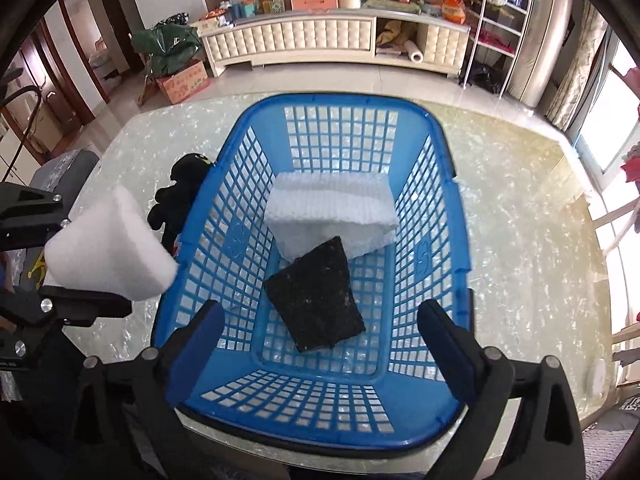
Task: Organize soft objects
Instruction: 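Carry the black cloth into the blue basket and release it with the right gripper, then lower the white foam block into the blue basket and open the left gripper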
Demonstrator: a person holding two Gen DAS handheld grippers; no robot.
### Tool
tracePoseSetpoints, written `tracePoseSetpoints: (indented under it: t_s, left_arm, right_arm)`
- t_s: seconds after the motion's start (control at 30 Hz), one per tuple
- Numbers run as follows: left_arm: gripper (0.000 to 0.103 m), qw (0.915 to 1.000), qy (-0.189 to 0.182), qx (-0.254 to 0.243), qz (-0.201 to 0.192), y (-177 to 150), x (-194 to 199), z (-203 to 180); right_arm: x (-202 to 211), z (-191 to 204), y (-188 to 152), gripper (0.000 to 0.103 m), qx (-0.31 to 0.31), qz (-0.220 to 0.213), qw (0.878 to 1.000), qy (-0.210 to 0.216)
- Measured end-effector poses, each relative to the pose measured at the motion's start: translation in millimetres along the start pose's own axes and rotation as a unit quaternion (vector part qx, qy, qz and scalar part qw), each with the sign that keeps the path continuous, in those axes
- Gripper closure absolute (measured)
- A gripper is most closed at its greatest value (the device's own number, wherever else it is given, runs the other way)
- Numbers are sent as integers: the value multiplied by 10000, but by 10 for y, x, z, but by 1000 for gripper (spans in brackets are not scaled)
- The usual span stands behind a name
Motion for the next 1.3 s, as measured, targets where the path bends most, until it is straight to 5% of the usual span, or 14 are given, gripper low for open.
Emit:
tracePoseSetpoints:
  t_s: [0.53, 1.3]
  left_arm:
    - [75, 9998, 26, -198, 36, 277, -286, -214]
    - [69, 9971, 275, -396, 592, 532, -906, -213]
  right_arm:
    - [156, -382, -174, 1, -514, -359, 9977, -264]
    - [138, -689, -302, 1, -888, -441, 9936, -536]
Point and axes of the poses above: each gripper's, at about its wrist camera, not at the fingertips, and x roughly against the way its jaws point, z to its left, y to its top, the point moved 3 cm from there along -x, roughly the way its jaws point, and after that the axes turned 11 degrees about -x, right-handed, at the moved point
